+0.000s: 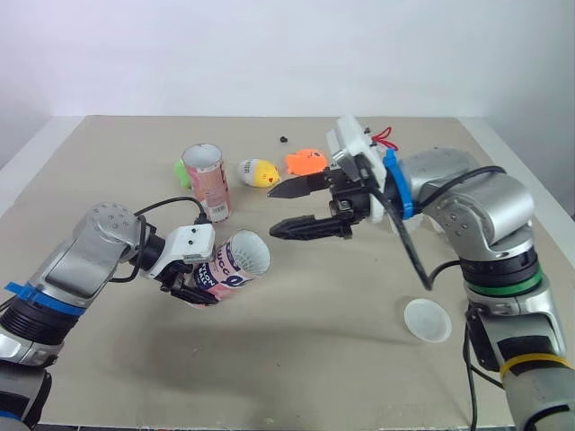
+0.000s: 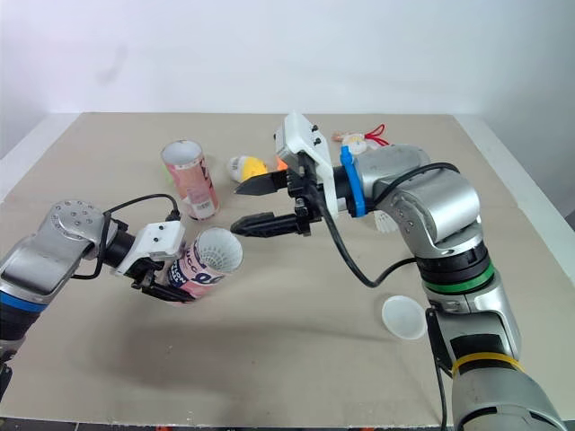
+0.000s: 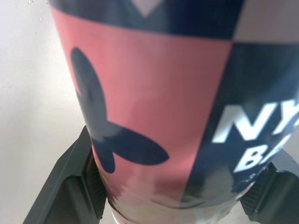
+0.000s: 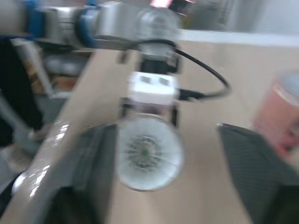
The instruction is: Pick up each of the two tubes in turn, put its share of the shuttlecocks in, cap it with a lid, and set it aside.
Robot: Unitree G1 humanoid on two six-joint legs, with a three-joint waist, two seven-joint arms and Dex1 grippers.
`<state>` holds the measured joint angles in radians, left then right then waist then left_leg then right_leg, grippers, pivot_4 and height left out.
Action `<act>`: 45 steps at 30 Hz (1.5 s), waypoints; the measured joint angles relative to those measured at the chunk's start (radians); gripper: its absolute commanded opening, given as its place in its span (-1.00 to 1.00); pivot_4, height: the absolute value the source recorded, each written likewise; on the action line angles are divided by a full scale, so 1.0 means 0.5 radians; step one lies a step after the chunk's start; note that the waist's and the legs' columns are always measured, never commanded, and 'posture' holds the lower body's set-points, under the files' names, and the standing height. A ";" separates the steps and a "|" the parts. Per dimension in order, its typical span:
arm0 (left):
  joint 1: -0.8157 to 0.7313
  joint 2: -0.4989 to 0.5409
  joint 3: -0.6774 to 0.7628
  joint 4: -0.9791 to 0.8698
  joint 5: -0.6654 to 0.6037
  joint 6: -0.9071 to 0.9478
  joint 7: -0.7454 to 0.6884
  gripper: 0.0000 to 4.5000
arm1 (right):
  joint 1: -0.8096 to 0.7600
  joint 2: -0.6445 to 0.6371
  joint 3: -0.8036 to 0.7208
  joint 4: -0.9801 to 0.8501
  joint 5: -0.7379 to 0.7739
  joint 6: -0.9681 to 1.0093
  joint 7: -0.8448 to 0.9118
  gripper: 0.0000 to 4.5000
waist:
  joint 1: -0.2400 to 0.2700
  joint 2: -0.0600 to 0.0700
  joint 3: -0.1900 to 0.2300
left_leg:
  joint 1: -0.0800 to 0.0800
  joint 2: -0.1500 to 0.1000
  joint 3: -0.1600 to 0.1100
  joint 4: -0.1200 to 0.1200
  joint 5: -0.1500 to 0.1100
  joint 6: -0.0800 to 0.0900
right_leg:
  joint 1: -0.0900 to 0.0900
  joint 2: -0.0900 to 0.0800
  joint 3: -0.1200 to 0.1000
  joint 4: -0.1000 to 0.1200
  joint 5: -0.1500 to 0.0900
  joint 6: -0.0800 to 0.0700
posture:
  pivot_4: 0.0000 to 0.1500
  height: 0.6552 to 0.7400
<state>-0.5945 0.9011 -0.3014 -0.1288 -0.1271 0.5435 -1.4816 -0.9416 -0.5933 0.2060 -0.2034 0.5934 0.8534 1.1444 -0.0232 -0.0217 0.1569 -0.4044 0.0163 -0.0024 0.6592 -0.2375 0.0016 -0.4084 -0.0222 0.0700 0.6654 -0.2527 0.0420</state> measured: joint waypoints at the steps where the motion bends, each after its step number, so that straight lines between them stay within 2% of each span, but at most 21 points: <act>1: 0.000 0.000 0.001 0.000 -0.001 0.000 0.000 0.41 | 0.023 0.004 0.043 -0.005 -0.006 0.001 -0.002 -0.23 | 0.000 0.000 0.000 | -0.001 0.000 0.000 0.000 0.000 0.000 | 0.000 0.000 -0.001 0.000 0.000 0.000 | 1.00 1.00; 2: -0.001 0.000 0.001 0.000 0.000 0.001 0.000 0.41 | 0.053 0.026 0.104 -0.015 -0.031 0.000 -0.009 -0.41 | 0.000 0.000 0.000 | -0.001 0.000 0.000 0.000 0.000 0.000 | 0.000 0.000 0.000 0.000 -0.001 0.000 | 1.00 1.00; 3: -0.002 0.000 0.001 0.000 0.000 0.001 0.000 0.41 | 0.062 0.039 0.149 -0.015 -0.048 0.000 -0.016 -0.68 | -0.001 0.001 0.000 | -0.001 0.000 0.000 -0.001 0.000 0.000 | -0.001 0.000 0.001 0.000 -0.001 0.000 | 1.00 1.00; 5: -0.002 0.000 0.001 -0.001 -0.002 0.001 0.001 0.41 | 0.065 0.061 0.213 -0.014 -0.080 -0.002 -0.022 -0.99 | 0.000 0.001 0.001 | -0.001 -0.001 -0.001 -0.001 0.000 0.000 | -0.001 -0.001 0.000 0.000 -0.001 0.001 | 1.00 1.00; 11: 0.001 0.007 0.001 -0.003 -0.004 0.006 0.008 0.41 | 0.029 0.078 0.327 0.000 -0.150 -0.003 0.018 -0.99 | -0.001 0.001 0.001 | -0.001 -0.001 -0.002 0.000 0.000 0.000 | -0.001 0.000 0.000 0.000 0.000 0.000 | 1.00 1.00; 16: 0.003 0.015 0.003 -0.002 -0.004 0.005 0.010 0.41 | -0.149 0.170 0.534 0.073 -0.275 -0.038 0.091 -0.99 | -0.002 0.002 0.001 | 0.000 0.001 -0.003 0.000 0.000 0.000 | -0.002 0.004 -0.002 0.001 -0.001 -0.001 | 1.00 1.00; 19: -0.002 0.015 -0.001 0.000 -0.005 0.003 0.009 0.41 | -0.289 0.265 0.722 0.228 -0.431 -0.102 0.144 -0.99 | -0.001 0.002 0.001 | -0.001 0.002 -0.002 0.000 0.000 0.000 | -0.002 0.004 -0.003 0.001 -0.001 -0.002 | 1.00 1.00; 22: -0.001 0.015 -0.001 0.001 -0.010 0.002 0.008 0.41 | -0.323 0.290 0.785 0.288 -0.487 -0.134 0.166 -0.99 | -0.002 0.002 0.001 | -0.001 0.002 -0.003 0.000 0.000 0.000 | -0.002 0.002 -0.003 0.001 -0.001 -0.003 | 1.00 1.00; 25: -0.002 0.017 -0.002 0.002 -0.008 0.007 0.010 0.41 | -0.446 0.444 0.919 0.520 -0.644 -0.215 0.199 -0.99 | -0.004 0.003 0.002 | -0.001 -0.001 -0.003 0.000 0.000 0.000 | -0.002 0.003 -0.004 0.002 -0.001 -0.004 | 1.00 1.00; 28: 0.008 0.020 0.007 0.004 -0.012 0.011 0.016 0.41 | -0.506 0.575 0.953 0.659 -0.727 -0.250 0.222 -0.99 | -0.003 0.003 0.002 | -0.001 0.000 -0.004 0.000 0.000 -0.001 | -0.002 0.003 -0.006 0.003 -0.001 -0.005 | 1.00 1.00; 35: 0.021 0.034 0.012 0.015 -0.013 0.020 0.024 0.41 | -0.541 0.654 0.952 0.741 -0.838 -0.262 0.260 -0.99 | -0.008 0.003 0.002 | 0.004 0.006 -0.005 0.000 0.001 -0.001 | -0.001 0.011 -0.006 0.004 0.003 -0.011 | 1.00 1.00; 41: 0.021 0.032 0.012 0.007 -0.013 0.019 0.035 0.41 | -0.541 0.618 0.903 0.808 -0.832 -0.263 0.350 -0.99 | -0.001 0.004 0.002 | 0.003 0.011 -0.005 -0.001 0.005 -0.008 | -0.001 0.017 -0.010 0.004 0.002 -0.012 | 1.00 1.00; 45: 0.019 0.021 0.010 -0.014 -0.019 0.016 0.043 0.41 | -0.492 0.304 0.736 0.618 -0.672 -0.239 0.590 -0.99 | 0.007 0.004 0.003 | -0.002 0.008 -0.007 0.000 0.006 -0.009 | 0.000 0.008 -0.014 0.002 0.002 -0.012 | 1.00 1.00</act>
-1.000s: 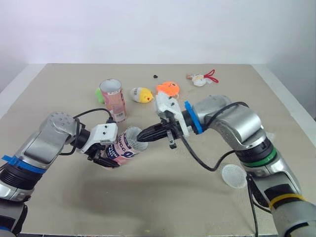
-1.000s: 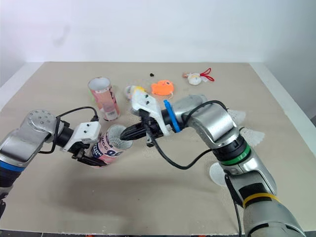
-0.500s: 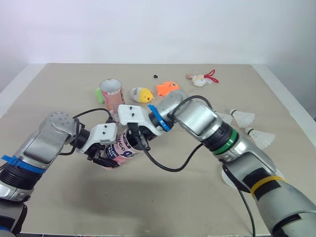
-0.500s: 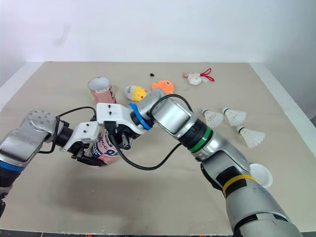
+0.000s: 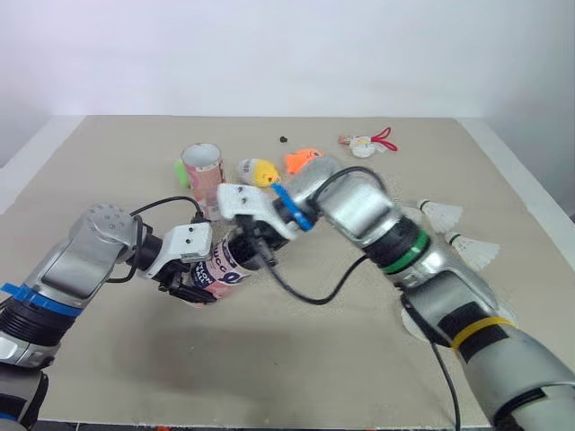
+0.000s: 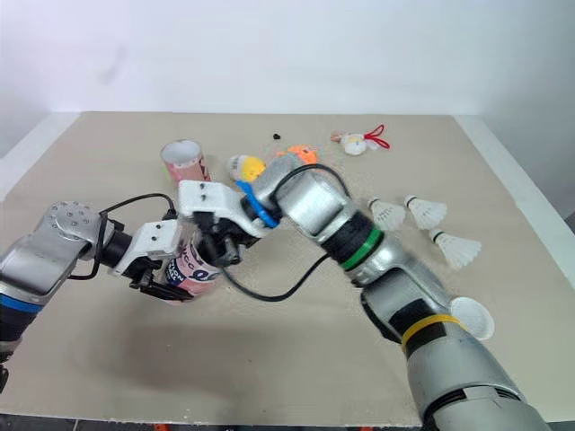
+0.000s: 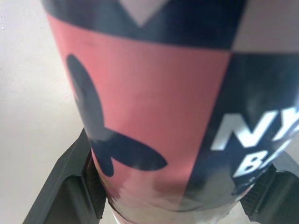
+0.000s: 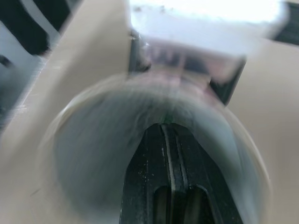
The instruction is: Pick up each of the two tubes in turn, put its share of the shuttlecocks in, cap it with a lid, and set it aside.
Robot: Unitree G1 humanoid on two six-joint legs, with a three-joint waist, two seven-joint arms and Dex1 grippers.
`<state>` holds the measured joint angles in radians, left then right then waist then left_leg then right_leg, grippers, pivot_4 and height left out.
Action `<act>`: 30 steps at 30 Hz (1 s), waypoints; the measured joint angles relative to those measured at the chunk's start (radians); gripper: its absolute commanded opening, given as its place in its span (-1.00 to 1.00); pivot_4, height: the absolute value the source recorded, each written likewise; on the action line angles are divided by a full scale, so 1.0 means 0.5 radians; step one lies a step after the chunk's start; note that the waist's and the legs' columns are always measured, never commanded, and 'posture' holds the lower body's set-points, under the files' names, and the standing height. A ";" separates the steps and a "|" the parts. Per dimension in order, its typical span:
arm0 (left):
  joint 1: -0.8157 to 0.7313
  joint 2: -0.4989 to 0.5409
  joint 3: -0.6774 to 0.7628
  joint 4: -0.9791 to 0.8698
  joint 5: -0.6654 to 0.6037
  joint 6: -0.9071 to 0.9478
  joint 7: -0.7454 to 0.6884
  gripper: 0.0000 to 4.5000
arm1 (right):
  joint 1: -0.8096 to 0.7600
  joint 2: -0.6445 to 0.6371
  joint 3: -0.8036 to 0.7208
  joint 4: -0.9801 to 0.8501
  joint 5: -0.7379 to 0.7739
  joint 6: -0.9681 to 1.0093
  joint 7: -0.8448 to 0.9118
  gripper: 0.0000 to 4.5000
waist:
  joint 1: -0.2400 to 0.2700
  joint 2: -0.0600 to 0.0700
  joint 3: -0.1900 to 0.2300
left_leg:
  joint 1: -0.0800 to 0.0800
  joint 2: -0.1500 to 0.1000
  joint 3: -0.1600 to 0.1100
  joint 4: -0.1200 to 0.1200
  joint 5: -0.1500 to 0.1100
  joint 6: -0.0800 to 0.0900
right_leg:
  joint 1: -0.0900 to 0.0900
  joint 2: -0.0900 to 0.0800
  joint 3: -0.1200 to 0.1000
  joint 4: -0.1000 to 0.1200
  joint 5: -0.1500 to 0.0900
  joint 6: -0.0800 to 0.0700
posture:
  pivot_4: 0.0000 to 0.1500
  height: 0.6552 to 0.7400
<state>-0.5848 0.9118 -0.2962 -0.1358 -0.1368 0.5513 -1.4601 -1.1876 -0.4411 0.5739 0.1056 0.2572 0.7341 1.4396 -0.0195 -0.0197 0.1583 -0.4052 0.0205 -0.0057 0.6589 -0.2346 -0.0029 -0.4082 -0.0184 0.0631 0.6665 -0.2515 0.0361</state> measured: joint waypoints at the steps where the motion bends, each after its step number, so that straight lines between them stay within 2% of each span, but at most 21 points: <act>1: 0.000 0.000 0.001 0.000 0.000 0.001 -0.001 0.41 | 0.020 -0.077 -0.037 -0.044 0.026 0.011 0.036 -0.99 | -0.003 0.000 0.000 | 0.000 -0.001 0.000 0.000 0.000 0.000 | 0.000 -0.002 0.001 0.000 -0.001 0.001 | 1.00 1.00; 8: -0.005 -0.011 -0.002 0.001 0.002 -0.003 -0.003 0.41 | 0.113 -0.197 -0.254 -0.120 0.144 0.166 -0.010 -0.99 | -0.002 0.007 0.004 | 0.000 -0.005 -0.002 -0.002 0.000 0.000 | 0.000 -0.002 -0.002 0.000 -0.002 0.000 | 1.00 1.00; 11: -0.003 -0.034 0.001 -0.007 -0.003 -0.005 0.002 0.41 | 0.238 -0.331 -0.377 -0.245 0.188 0.206 -0.050 -0.99 | 0.005 0.007 0.004 | -0.002 -0.010 -0.004 -0.002 0.000 0.000 | 0.002 -0.010 -0.004 0.000 -0.005 0.006 | 1.00 1.00; 13: 0.020 -0.047 0.029 -0.017 -0.022 -0.005 0.016 0.41 | 0.414 -0.492 -0.554 -0.358 0.256 0.259 -0.105 -0.99 | 0.008 0.006 0.004 | -0.005 -0.015 -0.004 -0.001 0.000 0.001 | 0.001 -0.017 -0.002 -0.001 -0.006 0.011 | 1.00 1.00; 19: 0.101 -0.106 0.100 -0.066 -0.066 -0.017 0.081 0.41 | 0.840 -0.688 -1.070 -0.732 0.496 0.396 -0.321 -0.99 | 0.014 0.008 0.006 | -0.006 -0.021 -0.006 -0.002 -0.002 0.003 | 0.002 -0.024 0.000 -0.004 -0.009 0.019 | 1.00 1.00; 24: 0.143 -0.265 0.102 -0.132 -0.180 -0.023 0.155 0.41 | 1.160 -0.795 -1.297 -0.968 0.635 0.520 -0.515 -0.99 | 0.002 -0.003 0.014 | -0.008 -0.019 -0.006 0.000 -0.002 0.003 | 0.001 -0.021 0.002 -0.004 -0.007 0.019 | 1.00 1.00; 30: 0.153 -0.466 0.149 -0.157 -0.315 -0.135 0.260 0.41 | 1.435 -0.983 -1.587 -1.247 0.843 0.712 -0.676 -0.99 | -0.005 -0.004 0.017 | -0.007 -0.015 -0.007 -0.001 -0.002 0.003 | 0.001 -0.016 0.003 -0.005 -0.005 0.016 | 1.00 1.00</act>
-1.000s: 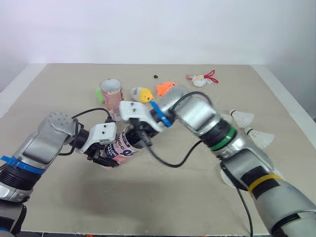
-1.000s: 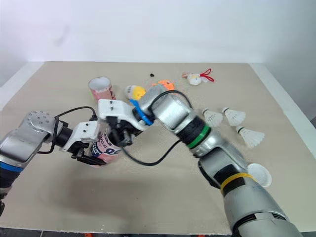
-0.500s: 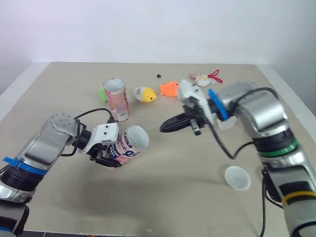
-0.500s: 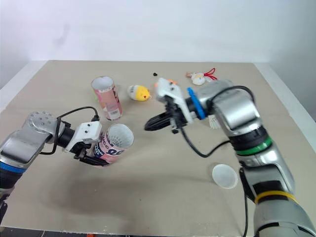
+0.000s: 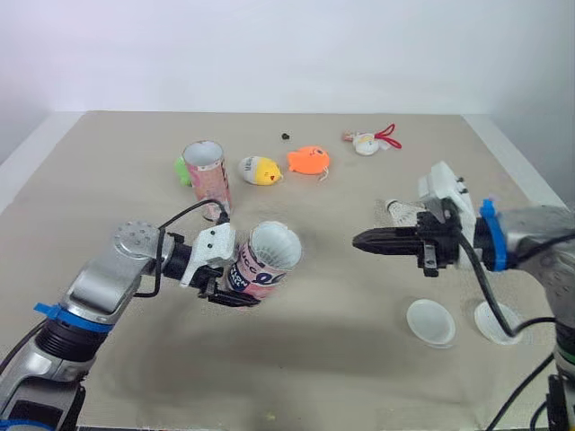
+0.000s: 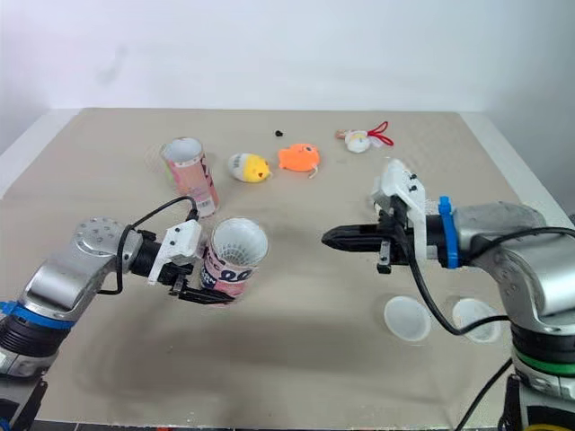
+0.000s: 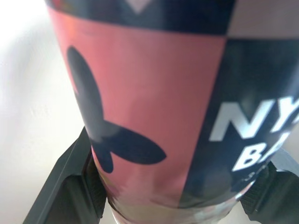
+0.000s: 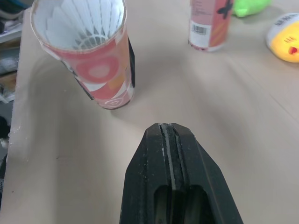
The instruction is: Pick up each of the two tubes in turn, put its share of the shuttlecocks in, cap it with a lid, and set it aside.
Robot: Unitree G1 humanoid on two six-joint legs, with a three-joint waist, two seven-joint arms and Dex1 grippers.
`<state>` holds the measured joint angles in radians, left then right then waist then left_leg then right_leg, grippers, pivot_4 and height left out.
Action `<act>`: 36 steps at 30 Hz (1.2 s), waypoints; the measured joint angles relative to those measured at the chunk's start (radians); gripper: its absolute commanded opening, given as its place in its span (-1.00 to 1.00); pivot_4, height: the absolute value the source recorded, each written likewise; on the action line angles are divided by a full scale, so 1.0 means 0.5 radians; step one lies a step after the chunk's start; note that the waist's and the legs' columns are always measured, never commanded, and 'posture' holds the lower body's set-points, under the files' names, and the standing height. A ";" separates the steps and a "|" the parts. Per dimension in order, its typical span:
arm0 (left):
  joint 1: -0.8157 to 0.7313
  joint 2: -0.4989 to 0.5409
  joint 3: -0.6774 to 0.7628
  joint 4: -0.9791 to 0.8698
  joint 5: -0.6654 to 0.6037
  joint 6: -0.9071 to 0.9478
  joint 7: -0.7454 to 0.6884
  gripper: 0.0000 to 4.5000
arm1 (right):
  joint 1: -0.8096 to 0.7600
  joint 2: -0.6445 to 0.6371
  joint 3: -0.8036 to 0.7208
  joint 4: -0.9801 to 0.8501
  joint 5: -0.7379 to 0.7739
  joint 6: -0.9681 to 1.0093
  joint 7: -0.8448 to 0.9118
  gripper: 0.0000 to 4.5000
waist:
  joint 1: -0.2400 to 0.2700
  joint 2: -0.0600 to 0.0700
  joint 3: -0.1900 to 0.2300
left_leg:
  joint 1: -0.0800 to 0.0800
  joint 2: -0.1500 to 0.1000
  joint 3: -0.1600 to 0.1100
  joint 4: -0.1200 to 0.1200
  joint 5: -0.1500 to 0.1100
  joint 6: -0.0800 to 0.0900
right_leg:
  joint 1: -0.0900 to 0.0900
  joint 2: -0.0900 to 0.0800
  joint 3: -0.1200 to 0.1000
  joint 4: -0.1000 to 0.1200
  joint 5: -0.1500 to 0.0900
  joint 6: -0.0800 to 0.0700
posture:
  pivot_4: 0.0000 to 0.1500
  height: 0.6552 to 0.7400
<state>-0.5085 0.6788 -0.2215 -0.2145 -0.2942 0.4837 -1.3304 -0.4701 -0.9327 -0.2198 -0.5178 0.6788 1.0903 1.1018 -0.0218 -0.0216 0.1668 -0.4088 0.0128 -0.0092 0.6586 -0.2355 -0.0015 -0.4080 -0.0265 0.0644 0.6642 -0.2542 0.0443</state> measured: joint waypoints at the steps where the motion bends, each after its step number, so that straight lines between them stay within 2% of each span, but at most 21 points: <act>1: -0.001 -0.027 -0.001 0.001 -0.008 -0.029 0.012 0.41 | 0.033 -0.030 -0.039 -0.024 0.015 0.019 -0.020 -0.99 | -0.001 -0.001 0.001 | 0.000 0.000 0.000 0.000 0.000 0.000 | 0.000 0.001 0.000 0.000 0.001 -0.001 | 1.00 1.00; 4: 0.012 -0.211 -0.003 0.120 -0.070 -0.148 0.043 0.41 | 0.294 -0.261 -0.175 -0.103 -0.010 0.024 -0.045 -0.99 | 0.002 -0.001 0.001 | 0.000 0.000 0.005 0.000 0.000 0.000 | 0.001 0.000 -0.001 -0.001 0.000 0.001 | 1.00 1.00; 6: 0.018 -0.278 -0.009 0.208 -0.079 -0.200 0.050 0.41 | 0.380 -0.308 -0.226 -0.112 -0.037 -0.002 -0.063 -0.99 | 0.003 -0.002 0.002 | 0.000 0.000 0.006 0.002 0.000 0.000 | 0.001 0.001 0.000 -0.002 -0.004 0.011 | 1.00 1.00; 9: 0.026 -0.362 -0.030 0.390 -0.069 -0.333 0.056 0.41 | 0.454 -0.337 -0.324 -0.096 -0.051 -0.019 -0.104 -0.99 | -0.004 -0.002 0.002 | 0.003 0.000 0.006 0.003 0.000 0.000 | 0.001 0.006 0.006 -0.001 -0.002 0.010 | 1.00 1.00; 13: 0.034 -0.569 -0.059 0.635 -0.056 -0.545 0.069 0.41 | 0.801 -0.435 -0.517 -0.028 -0.202 -0.170 -0.074 -0.99 | 0.004 -0.003 0.003 | 0.001 0.000 0.010 0.004 0.000 0.000 | 0.001 0.005 0.004 -0.001 -0.002 0.011 | 1.00 1.00; 16: 0.016 -0.654 -0.114 0.744 0.002 -0.685 0.072 0.41 | 0.957 -0.455 -0.627 -0.013 -0.222 -0.216 -0.005 -0.62 | 0.005 -0.003 0.003 | 0.002 -0.002 0.010 0.004 0.000 0.000 | 0.002 0.004 0.007 -0.001 -0.002 0.012 | 1.00 1.00; 21: -0.043 -0.791 -0.178 0.981 0.110 -0.911 0.093 0.41 | 1.306 -0.521 -0.707 0.053 -0.379 -0.421 0.142 0.49 | 0.005 -0.004 0.003 | 0.003 -0.003 0.012 0.008 0.000 0.000 | 0.005 0.004 0.007 -0.001 0.000 0.016 | 1.00 1.00; 22: -0.045 -0.803 -0.183 1.000 0.117 -0.938 0.100 0.41 | 1.354 -0.521 -0.695 0.091 -0.424 -0.471 0.150 0.66 | 0.005 -0.004 0.003 | 0.003 -0.002 0.012 0.009 0.000 0.000 | 0.005 0.004 0.008 -0.001 0.000 0.017 | 1.00 1.00; 26: -0.058 -0.846 -0.192 1.061 0.130 -0.992 0.098 0.41 | 1.340 -0.538 -0.532 0.322 -0.565 -0.645 0.137 0.66 | -0.002 -0.004 0.003 | 0.005 -0.002 0.013 0.014 0.001 0.001 | 0.006 0.005 0.014 -0.001 0.006 0.021 | 1.00 1.00; 32: -0.071 -0.854 -0.193 1.102 0.156 -1.066 0.089 0.41 | 0.924 -0.548 -0.072 0.655 -0.691 -0.789 0.104 0.66 | -0.005 -0.003 0.003 | 0.007 0.000 0.022 0.019 0.002 0.002 | 0.006 0.008 0.017 -0.001 0.012 0.020 | 1.00 1.00; 36: -0.050 -0.867 -0.190 1.098 0.155 -1.111 0.121 0.41 | 0.767 -0.548 0.139 0.796 -0.749 -0.826 0.129 0.66 | -0.003 -0.001 0.002 | 0.004 0.000 0.021 0.018 0.002 0.002 | 0.005 0.008 0.017 -0.001 0.010 0.020 | 1.00 1.00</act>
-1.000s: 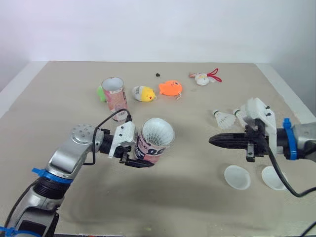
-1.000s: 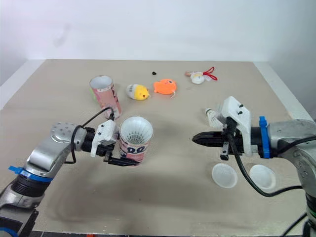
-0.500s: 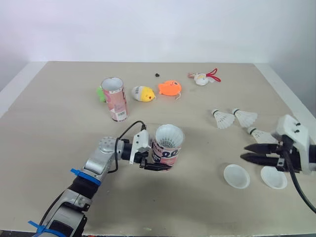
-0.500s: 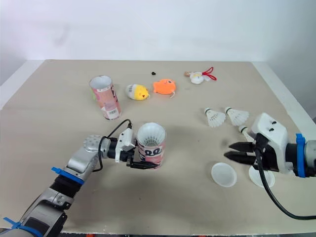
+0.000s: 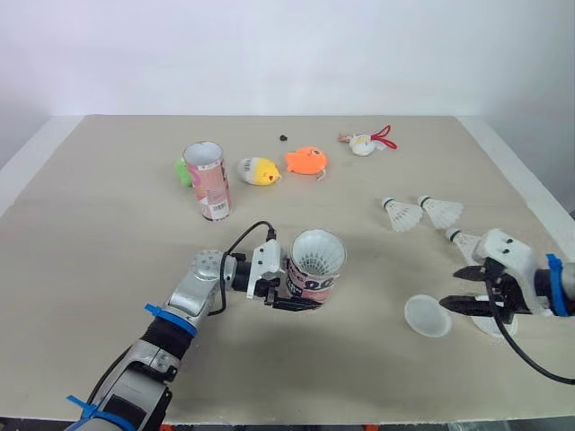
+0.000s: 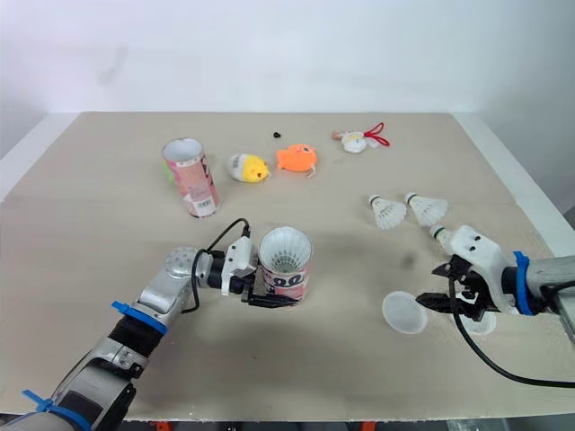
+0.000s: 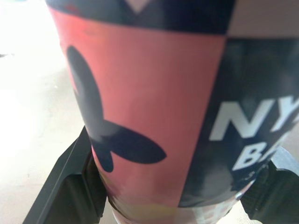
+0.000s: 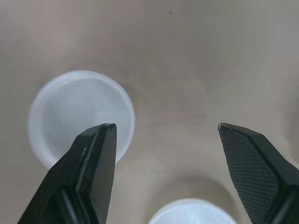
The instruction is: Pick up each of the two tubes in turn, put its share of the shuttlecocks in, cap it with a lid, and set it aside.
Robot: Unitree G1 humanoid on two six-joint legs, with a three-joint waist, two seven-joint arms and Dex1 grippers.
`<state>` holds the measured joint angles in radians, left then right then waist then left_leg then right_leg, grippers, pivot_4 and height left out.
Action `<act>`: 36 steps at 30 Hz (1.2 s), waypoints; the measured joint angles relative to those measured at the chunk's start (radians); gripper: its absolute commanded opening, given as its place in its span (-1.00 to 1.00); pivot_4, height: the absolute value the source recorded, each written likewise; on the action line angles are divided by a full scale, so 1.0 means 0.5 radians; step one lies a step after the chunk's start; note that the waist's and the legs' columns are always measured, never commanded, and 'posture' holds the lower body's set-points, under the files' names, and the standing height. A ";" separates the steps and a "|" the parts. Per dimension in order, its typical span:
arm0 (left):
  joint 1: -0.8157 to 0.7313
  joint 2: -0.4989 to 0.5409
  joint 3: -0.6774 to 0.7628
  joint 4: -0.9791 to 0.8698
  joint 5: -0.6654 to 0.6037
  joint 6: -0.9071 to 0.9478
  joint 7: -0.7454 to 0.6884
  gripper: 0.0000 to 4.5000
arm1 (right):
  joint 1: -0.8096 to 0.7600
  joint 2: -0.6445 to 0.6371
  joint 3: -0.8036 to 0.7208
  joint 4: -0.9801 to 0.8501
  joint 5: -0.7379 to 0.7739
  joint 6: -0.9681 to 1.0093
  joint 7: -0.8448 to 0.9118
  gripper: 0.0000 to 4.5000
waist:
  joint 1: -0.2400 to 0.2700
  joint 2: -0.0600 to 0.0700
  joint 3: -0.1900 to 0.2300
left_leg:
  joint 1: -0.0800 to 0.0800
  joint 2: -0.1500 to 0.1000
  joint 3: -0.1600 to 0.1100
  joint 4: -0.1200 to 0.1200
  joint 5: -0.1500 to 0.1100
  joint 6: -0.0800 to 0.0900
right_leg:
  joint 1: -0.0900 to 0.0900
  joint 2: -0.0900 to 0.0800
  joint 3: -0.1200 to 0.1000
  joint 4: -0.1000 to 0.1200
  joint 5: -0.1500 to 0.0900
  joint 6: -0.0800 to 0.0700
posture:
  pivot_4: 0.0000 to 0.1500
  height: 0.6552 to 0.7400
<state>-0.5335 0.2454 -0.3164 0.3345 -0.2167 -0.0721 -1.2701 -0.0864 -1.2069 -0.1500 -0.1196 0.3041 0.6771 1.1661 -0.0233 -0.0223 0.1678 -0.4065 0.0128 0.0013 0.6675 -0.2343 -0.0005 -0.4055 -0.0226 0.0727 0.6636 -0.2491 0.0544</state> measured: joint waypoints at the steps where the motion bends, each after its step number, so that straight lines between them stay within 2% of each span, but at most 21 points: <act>1: 0.009 -0.005 0.002 0.000 0.002 -0.025 0.018 0.41 | -0.025 -0.004 0.038 0.020 -0.014 -0.002 0.016 0.66 | 0.000 0.000 0.000 | 0.000 0.000 0.000 0.000 0.000 0.000 | 0.000 -0.001 0.000 0.000 0.000 0.000 | 1.00 1.00; 13: 0.062 -0.007 0.026 0.000 0.003 -0.103 0.146 0.41 | -0.230 -0.021 0.302 0.026 -0.061 0.068 0.055 0.66 | 0.000 0.001 0.000 | 0.000 0.000 0.000 0.005 0.003 0.004 | 0.000 -0.001 0.003 0.000 0.009 0.004 | 1.00 1.00; 21: 0.070 0.033 0.007 -0.110 -0.033 0.163 0.115 0.41 | -0.260 -0.023 0.421 0.001 -0.138 0.080 0.052 0.66 | -0.001 0.003 -0.001 | 0.000 0.001 -0.001 0.003 0.003 0.003 | 0.000 0.001 0.003 0.000 0.006 0.002 | 1.00 1.00; 25: 0.080 0.060 0.017 -0.140 -0.050 0.206 0.097 0.41 | -0.270 -0.028 0.448 -0.009 -0.184 0.037 0.055 0.11 | -0.001 0.003 -0.001 | 0.001 0.002 0.000 0.003 0.003 0.003 | 0.000 0.002 0.001 0.000 0.006 0.001 | 1.00 1.00; 30: 0.067 0.076 0.016 -0.141 -0.054 0.232 0.083 0.41 | -0.270 -0.038 0.471 -0.013 -0.211 -0.051 0.083 -0.94 | -0.001 0.002 -0.002 | 0.002 0.002 0.000 0.004 0.003 0.003 | 0.001 0.001 0.002 0.000 0.008 0.002 | 1.00 1.00; 36: 0.058 0.082 0.011 -0.139 -0.053 0.236 0.079 0.41 | -0.278 -0.038 0.474 -0.006 -0.252 -0.102 0.105 -0.98 | -0.001 0.002 -0.002 | 0.002 0.002 0.001 0.005 0.003 0.004 | 0.001 0.001 0.003 0.000 0.008 0.002 | 1.00 1.00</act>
<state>-0.5045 0.2864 -0.3110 0.2649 -0.2430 0.0457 -1.2305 -0.2253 -1.2258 0.0872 -0.1226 0.1782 0.6262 1.2188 -0.0237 -0.0212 0.1670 -0.4053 0.0138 0.0016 0.6699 -0.2329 0.0013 -0.4051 -0.0223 0.0741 0.6636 -0.2449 0.0554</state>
